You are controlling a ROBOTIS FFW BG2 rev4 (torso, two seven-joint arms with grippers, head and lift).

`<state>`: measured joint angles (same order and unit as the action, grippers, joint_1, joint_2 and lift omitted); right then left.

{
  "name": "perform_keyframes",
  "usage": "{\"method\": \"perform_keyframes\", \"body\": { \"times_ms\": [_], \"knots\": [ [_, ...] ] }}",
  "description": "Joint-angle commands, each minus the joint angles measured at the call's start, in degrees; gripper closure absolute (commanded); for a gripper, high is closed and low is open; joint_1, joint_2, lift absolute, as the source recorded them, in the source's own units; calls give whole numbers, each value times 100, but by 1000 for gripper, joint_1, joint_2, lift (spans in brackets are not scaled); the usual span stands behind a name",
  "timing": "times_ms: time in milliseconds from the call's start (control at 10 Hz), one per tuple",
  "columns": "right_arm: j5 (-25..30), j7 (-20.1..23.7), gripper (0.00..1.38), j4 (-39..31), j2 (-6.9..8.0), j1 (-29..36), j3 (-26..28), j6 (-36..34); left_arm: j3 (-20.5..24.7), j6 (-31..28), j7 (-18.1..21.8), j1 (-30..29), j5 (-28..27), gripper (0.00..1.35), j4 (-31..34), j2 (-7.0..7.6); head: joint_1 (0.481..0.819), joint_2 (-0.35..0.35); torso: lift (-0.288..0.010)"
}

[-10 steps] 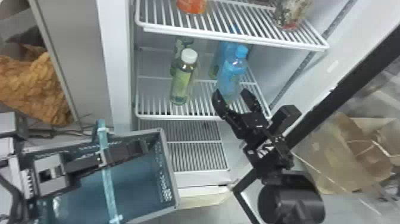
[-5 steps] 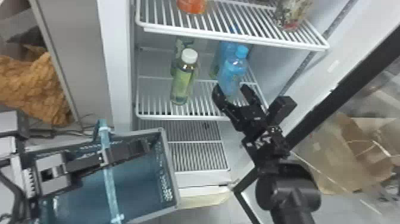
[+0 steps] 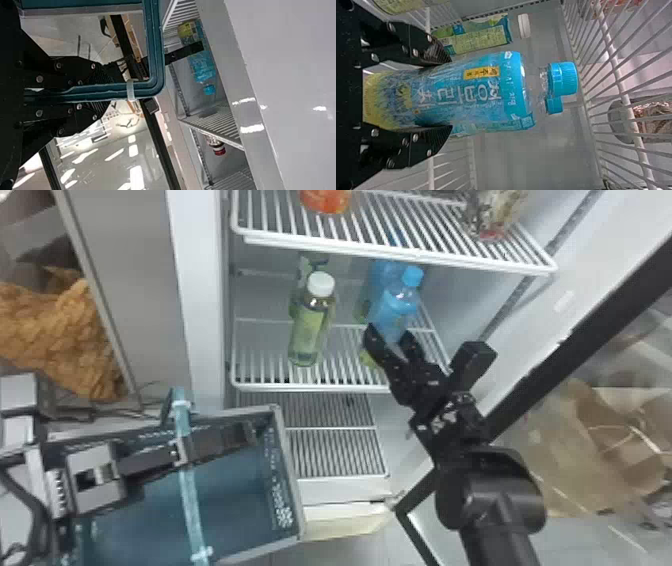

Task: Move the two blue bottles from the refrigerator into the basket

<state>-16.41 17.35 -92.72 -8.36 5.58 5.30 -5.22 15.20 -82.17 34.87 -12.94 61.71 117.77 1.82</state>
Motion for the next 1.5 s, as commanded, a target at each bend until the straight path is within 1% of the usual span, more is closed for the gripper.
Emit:
{"method": "perform_keyframes", "body": {
  "times_ms": [0, 200, 300, 400, 500, 700, 900, 1200, 1400],
  "knots": [
    [75, -22, 1245, -115, 1, 89, 18, -97, -12, 19, -15, 1, 22, 1188, 0, -15, 695, -271, -216],
    [52, -13, 1246, -241, -8, 187, 18, -97, -24, 19, -24, 15, 22, 1188, 0, -15, 695, -276, -216],
    [-28, -13, 1246, -424, -17, 342, 41, -97, -24, 19, -24, 15, 22, 1188, -14, -15, 695, -276, -216],
    [-142, -13, 1245, -776, -17, 609, 75, -125, -24, 33, -32, 15, 22, 1188, 0, -15, 695, -277, -216],
    [-233, -13, 1245, -1212, -17, 904, 155, -308, -24, 33, -41, 1, 45, 1188, -14, -15, 695, -278, -216],
    [-496, -4, 1245, -1845, -26, 1397, 270, -504, -1, 47, -41, 1, 68, 1188, -14, -15, 695, -285, -216],
    [-690, 22, 1245, -2393, -87, 1762, 281, -800, -12, 47, -41, -13, 56, 1188, -14, -15, 695, -289, -216],
    [-896, 242, 1245, -2998, -87, 2198, 235, -1390, -12, 47, -50, 1, 45, 1188, -28, -24, 695, -270, -216],
    [-1147, 383, 1245, -3181, -70, 2409, 98, -1672, 11, 47, -50, 1, 45, 1188, -42, -24, 695, -250, -216]
  ]
}}
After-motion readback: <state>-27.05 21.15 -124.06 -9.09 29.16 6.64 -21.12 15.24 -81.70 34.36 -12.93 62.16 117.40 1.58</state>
